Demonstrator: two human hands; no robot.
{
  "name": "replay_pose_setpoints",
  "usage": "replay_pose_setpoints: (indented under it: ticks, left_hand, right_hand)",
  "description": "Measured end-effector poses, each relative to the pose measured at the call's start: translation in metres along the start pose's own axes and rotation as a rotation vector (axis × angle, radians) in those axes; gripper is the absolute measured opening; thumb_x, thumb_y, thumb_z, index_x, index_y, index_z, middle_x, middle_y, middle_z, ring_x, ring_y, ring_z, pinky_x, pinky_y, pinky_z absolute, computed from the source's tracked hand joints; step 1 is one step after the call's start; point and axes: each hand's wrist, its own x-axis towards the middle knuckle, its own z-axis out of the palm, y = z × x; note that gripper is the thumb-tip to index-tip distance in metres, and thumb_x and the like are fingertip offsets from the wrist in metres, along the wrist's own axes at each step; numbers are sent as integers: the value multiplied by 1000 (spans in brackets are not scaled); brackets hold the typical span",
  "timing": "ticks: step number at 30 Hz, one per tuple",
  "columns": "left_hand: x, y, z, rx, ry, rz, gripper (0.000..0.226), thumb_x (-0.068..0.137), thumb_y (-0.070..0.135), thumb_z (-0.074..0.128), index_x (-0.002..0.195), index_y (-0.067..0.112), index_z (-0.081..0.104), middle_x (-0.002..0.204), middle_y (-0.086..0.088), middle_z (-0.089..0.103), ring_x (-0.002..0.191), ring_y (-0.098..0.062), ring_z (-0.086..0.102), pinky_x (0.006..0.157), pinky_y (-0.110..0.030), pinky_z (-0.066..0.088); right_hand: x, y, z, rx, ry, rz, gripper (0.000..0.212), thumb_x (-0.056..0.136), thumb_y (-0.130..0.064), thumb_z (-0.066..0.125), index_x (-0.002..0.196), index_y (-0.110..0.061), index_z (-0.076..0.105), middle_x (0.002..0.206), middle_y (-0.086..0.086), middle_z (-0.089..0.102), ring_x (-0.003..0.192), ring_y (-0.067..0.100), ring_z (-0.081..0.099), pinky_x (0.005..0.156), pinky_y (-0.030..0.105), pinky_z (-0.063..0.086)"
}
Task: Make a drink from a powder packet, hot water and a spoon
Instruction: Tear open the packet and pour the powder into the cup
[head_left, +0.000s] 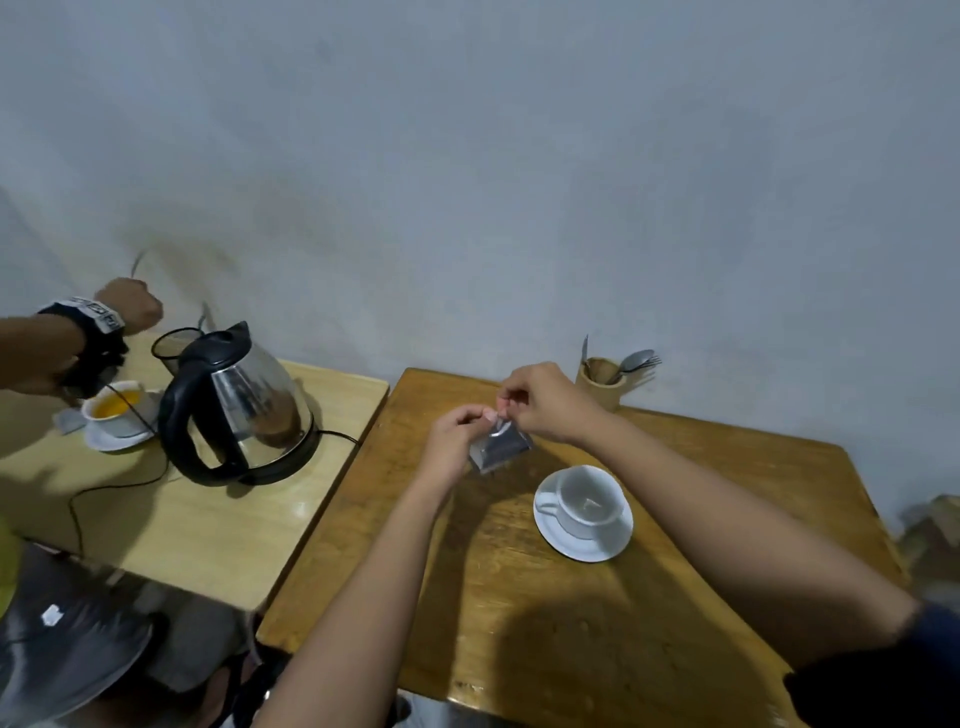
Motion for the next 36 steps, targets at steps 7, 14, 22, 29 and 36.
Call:
replay_pose_setpoints:
  ticks: [7,14,22,29,36]
  left_hand:
    - [9,2,-1,-119,51,-84,19,86,1,54,74,13,63,75,-3,61,70,-11,55,51,-8,45]
    - [29,-9,-25,-126,175,-103,24,85,5,53,63,13,59,66,-5,56,65,-15,50,58,-22,40]
    - [48,-24,-51,-342,369,-135,16,86,12,57,71,12,60,74,-6,58,71,-19,55,64,-28,43]
    - [50,-30,-75,-419,417,-137,11,77,11,60,68,11,54,69,-10,51,70,-24,48,54,-23,40]
    - [55,-20,-96,-479,405,-24,20,89,4,51,71,14,53,62,4,57,62,-7,54,58,-18,41]
  right_hand:
    - [-6,-6,5,-150,69,-234,17,84,-5,56,92,-6,71,91,12,63,88,21,52,73,33,44]
    - [-4,-7,16,-190,98,-418,13,84,-8,59,90,-8,71,89,13,64,88,28,59,68,45,52]
    - [2,-2,26,-138,38,-509,13,84,-9,62,91,-5,71,86,13,66,82,26,59,69,35,49]
    - [7,0,45,-112,3,-532,8,84,-7,61,83,-7,68,83,9,64,81,17,53,70,20,39]
    - [8,20,74,70,-72,-118,15,85,-2,51,80,-11,62,81,-1,62,77,17,59,71,36,51]
